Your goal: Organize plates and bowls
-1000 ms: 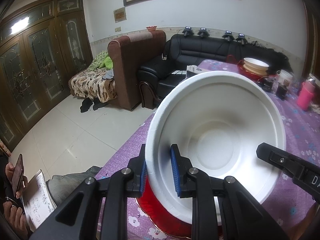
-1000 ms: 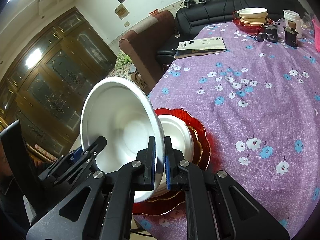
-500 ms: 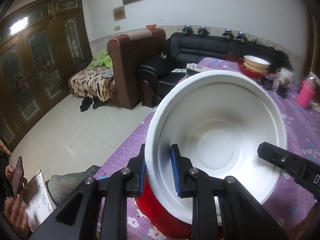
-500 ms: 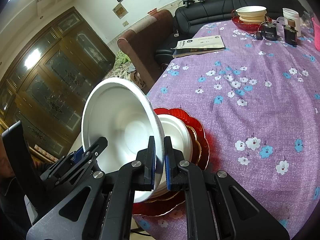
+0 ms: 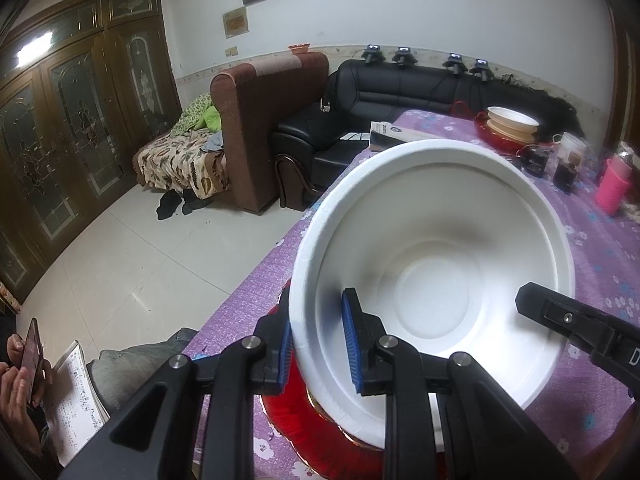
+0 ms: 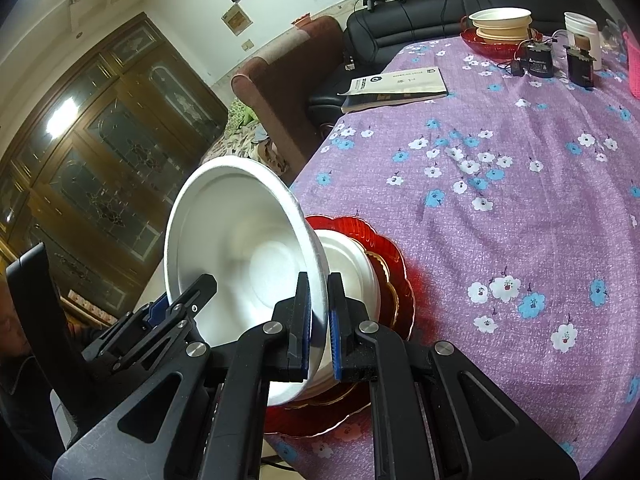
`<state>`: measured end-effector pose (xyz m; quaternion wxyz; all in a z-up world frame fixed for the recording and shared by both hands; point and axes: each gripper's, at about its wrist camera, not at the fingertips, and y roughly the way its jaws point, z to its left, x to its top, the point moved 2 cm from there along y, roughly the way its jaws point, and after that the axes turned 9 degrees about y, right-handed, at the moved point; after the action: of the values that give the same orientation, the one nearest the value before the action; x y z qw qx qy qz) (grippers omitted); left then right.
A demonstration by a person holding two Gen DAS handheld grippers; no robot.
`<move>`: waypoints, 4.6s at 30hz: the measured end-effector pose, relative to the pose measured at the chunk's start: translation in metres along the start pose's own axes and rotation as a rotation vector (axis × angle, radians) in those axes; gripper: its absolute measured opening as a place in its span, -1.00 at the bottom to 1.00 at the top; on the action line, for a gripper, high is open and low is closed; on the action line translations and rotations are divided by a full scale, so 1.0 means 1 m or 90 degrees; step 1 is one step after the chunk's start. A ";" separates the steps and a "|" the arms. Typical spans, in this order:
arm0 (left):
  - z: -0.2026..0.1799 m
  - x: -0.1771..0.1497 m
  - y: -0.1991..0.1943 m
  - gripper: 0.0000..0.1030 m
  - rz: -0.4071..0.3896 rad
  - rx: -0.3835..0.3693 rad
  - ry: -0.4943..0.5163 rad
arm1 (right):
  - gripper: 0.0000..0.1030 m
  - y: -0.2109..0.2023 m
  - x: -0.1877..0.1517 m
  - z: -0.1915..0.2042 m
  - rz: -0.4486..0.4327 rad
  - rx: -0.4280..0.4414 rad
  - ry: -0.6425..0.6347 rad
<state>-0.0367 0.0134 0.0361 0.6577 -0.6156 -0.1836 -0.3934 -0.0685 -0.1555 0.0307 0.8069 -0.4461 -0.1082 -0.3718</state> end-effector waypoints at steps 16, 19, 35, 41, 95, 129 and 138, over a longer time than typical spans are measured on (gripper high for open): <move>0.001 -0.002 0.005 -0.55 0.007 0.005 0.006 | -0.85 0.009 -0.003 -0.001 0.013 -0.006 0.003; 0.001 -0.002 0.004 -0.55 0.004 0.004 0.005 | -0.85 0.008 -0.003 -0.001 0.011 -0.006 0.001; 0.000 -0.002 0.001 -0.54 0.000 0.007 0.012 | -0.85 0.006 -0.006 0.001 0.007 -0.008 0.000; -0.002 -0.001 0.006 -0.53 0.007 0.014 0.024 | -0.85 0.009 -0.006 -0.002 0.005 -0.015 0.001; -0.183 0.028 -0.065 0.58 -0.098 -0.074 0.105 | -0.55 -0.179 -0.009 -0.143 -0.212 -0.176 -0.025; -0.038 -0.009 -0.074 0.58 -0.074 0.036 -0.033 | -0.54 -0.100 -0.053 0.012 -0.116 -0.049 -0.257; -0.032 -0.010 -0.073 0.58 -0.072 0.032 -0.042 | -0.54 -0.089 -0.055 0.014 -0.099 -0.045 -0.264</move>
<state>-0.1050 -0.0097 0.0723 0.6431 -0.6002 -0.2496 -0.4049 -0.1664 -0.1461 0.0677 0.7201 -0.5315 -0.2924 -0.3369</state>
